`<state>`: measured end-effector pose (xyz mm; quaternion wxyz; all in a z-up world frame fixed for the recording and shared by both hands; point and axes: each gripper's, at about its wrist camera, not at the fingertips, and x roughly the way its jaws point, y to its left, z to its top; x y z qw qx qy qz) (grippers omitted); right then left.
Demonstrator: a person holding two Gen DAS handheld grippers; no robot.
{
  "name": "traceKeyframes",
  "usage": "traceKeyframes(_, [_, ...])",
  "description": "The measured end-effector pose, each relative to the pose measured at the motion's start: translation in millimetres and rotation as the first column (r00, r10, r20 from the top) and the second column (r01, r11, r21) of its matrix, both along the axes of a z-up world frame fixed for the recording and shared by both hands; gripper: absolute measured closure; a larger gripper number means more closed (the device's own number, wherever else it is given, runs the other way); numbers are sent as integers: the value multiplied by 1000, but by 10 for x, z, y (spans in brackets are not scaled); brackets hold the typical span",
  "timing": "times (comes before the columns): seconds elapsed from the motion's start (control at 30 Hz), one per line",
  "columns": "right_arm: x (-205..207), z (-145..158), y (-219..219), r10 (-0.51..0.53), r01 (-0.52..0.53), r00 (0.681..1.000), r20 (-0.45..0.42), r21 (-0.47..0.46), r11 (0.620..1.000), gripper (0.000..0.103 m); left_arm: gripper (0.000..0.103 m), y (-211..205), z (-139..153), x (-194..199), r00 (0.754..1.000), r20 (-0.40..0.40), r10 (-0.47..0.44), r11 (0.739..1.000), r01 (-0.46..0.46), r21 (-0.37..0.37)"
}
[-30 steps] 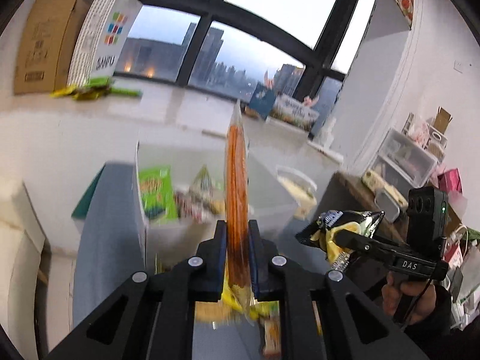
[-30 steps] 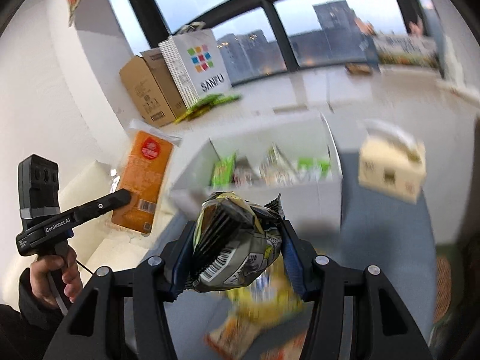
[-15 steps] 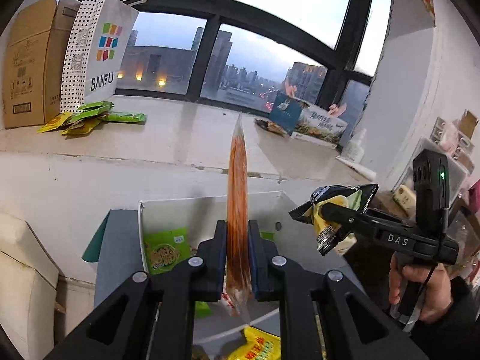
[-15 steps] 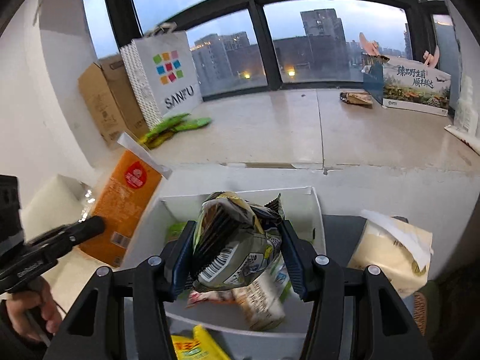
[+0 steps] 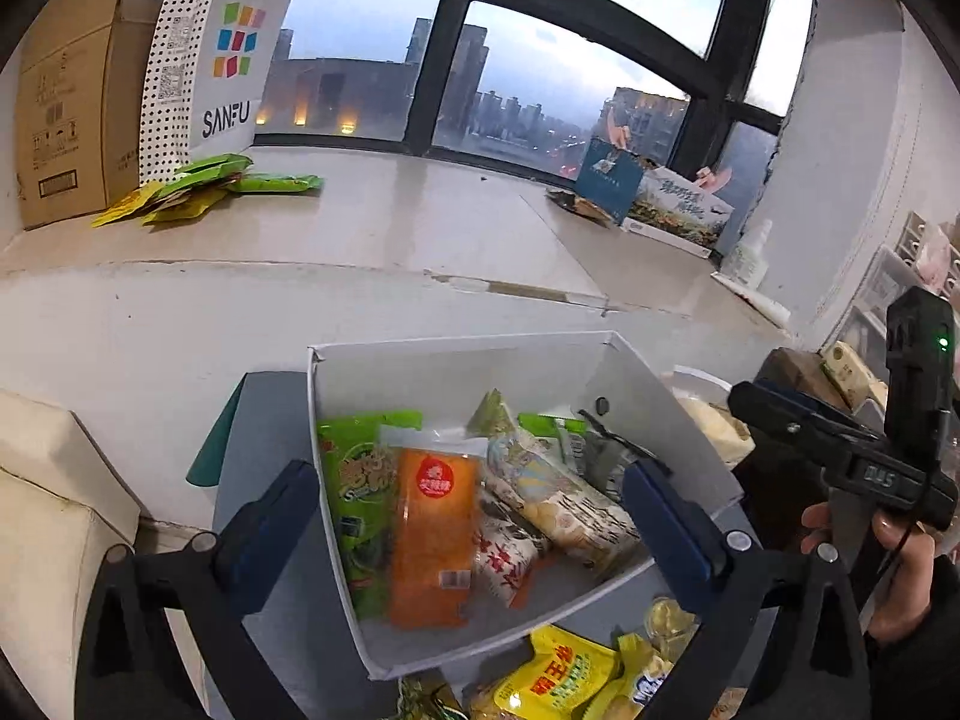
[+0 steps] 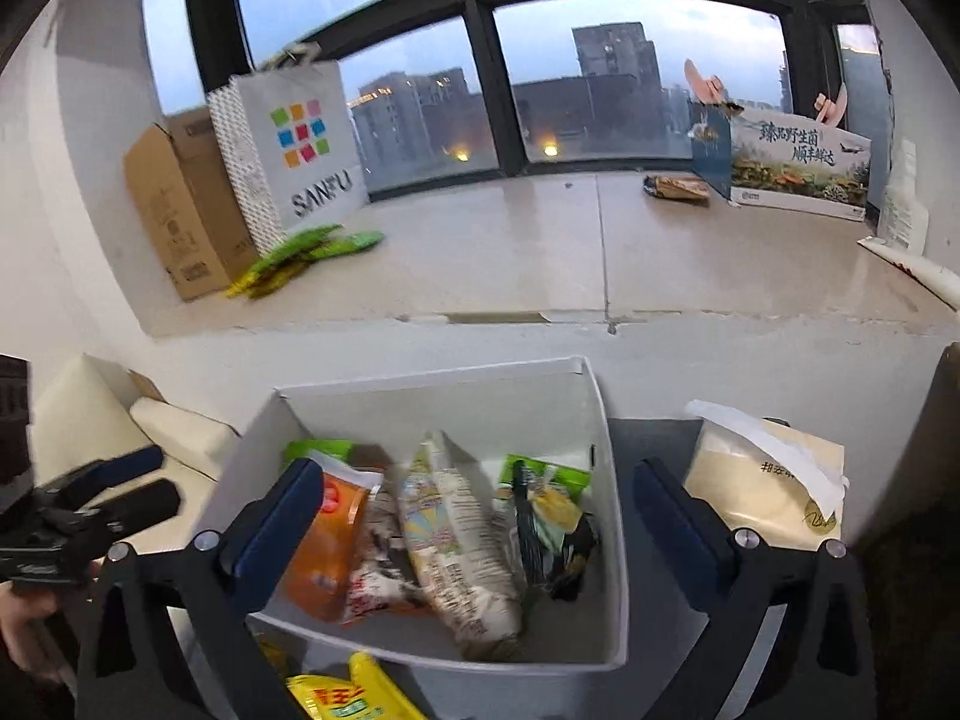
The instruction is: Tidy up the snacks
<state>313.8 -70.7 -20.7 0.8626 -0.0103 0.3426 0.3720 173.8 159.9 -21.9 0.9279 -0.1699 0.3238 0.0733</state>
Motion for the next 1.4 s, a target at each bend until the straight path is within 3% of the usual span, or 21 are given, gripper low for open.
traceKeyframes(0.2, [-401, 157, -184, 67, -70, 997, 46, 57, 996, 0, 0, -173, 133, -212, 1000, 21, -10, 998, 9, 64])
traceKeyframes(0.33, [-734, 210, -383, 111, -119, 990, 89, 83, 989, 0, 0, -317, 282, -501, 991, 114, -67, 997, 62, 50])
traceKeyframes(0.57, [-1346, 37, -890, 104, -117, 989, 103, 133, 984, 0, 0, -670, 332, -961, 980, 153, -131, 985, 111, 131])
traceKeyframes(0.77, [-1745, -350, -1395, 67, -64, 998, -12, 151, 986, 0, 0, -876, 156, -1188, 976, 128, -178, 982, 167, 93])
traceKeyframes(0.83, [-1833, -445, -1573, 12, -6, 999, -34, 156, 988, 0, 0, -960, 51, -1271, 977, 112, -180, 982, 172, 81])
traceKeyframes(1.0, [-1832, -633, -1783, -42, 50, 997, -70, 108, 993, 0, 0, -1166, -202, -1476, 979, 73, -192, 981, 189, 39])
traceKeyframes(1.13, [-1751, -693, -1871, -79, 94, 992, -98, 157, 983, 0, 0, -1227, -320, -1581, 982, 57, -179, 984, 179, 17])
traceKeyframes(1.4, [-1605, -874, -1790, -102, 114, 987, -123, 99, 988, 0, 0, -1218, -341, -1674, 984, 58, -170, 985, 168, 34])
